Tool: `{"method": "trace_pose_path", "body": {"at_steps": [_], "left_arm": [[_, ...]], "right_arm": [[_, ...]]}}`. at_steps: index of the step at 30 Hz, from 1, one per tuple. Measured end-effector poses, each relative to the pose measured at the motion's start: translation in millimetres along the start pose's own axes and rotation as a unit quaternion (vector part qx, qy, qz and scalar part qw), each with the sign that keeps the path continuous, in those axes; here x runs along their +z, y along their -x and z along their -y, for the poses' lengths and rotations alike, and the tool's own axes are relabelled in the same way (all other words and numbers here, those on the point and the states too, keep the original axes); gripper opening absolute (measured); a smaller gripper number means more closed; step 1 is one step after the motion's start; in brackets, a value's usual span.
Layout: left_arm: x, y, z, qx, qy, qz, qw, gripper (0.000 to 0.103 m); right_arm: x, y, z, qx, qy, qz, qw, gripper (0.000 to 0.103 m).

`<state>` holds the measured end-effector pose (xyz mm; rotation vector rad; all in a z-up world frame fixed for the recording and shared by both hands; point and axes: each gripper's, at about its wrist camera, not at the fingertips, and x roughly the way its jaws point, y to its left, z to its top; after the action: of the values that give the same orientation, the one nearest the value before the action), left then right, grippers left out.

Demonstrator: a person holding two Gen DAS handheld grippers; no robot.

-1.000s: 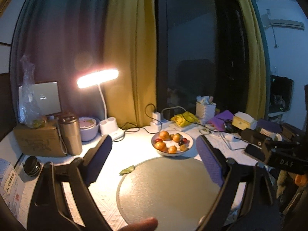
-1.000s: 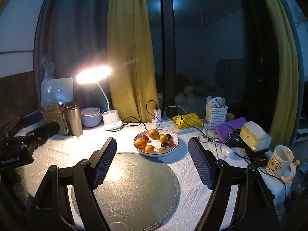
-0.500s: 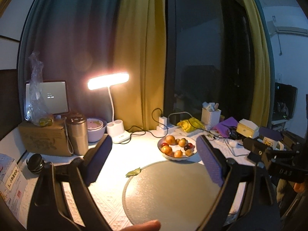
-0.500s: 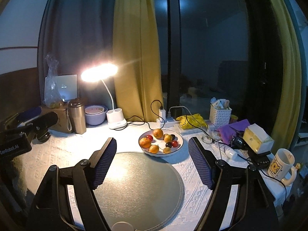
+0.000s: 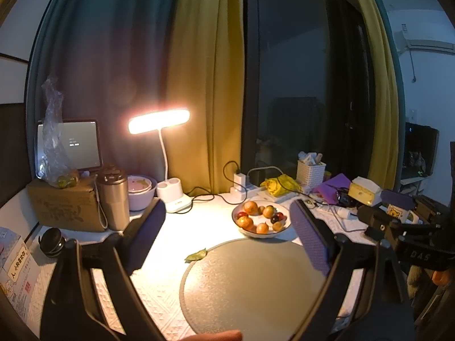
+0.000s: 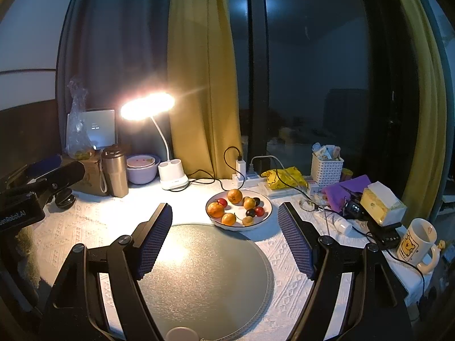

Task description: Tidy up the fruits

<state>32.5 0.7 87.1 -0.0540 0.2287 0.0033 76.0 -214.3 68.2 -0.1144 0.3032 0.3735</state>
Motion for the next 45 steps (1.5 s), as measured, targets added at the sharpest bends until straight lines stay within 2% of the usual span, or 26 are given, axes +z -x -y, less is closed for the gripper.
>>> {"method": "trace_pose_path", "body": {"at_steps": [45], "left_arm": [[0.8,-0.6,2.3,0.0,0.004,-0.002,1.0,0.09]], "right_arm": [[-5.2,-1.0,1.1,-0.004,-0.005,-0.004,1.0,0.08]]}}
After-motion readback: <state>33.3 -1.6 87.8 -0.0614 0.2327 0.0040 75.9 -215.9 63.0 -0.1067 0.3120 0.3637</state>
